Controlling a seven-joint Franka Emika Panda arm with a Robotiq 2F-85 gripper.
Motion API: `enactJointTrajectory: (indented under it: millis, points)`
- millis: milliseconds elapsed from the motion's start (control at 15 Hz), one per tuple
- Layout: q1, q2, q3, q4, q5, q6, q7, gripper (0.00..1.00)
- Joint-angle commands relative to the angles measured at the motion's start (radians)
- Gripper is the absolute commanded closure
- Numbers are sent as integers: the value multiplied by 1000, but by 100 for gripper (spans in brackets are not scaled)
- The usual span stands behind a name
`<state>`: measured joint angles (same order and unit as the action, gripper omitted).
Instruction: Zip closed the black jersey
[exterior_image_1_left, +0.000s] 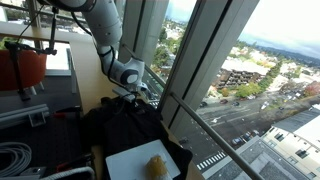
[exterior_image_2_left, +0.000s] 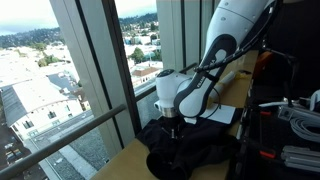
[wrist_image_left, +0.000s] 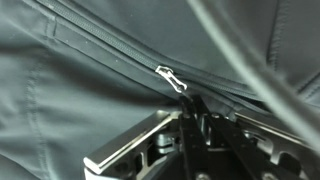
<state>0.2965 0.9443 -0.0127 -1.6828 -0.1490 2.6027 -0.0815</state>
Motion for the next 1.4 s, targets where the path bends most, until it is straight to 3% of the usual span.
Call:
enactJointTrajectory:
  millis: [0,1333]
  points:
    - [24,31,12,60,-31,-33,42,98]
    - [140,86,28,184,-80,-121,90,98]
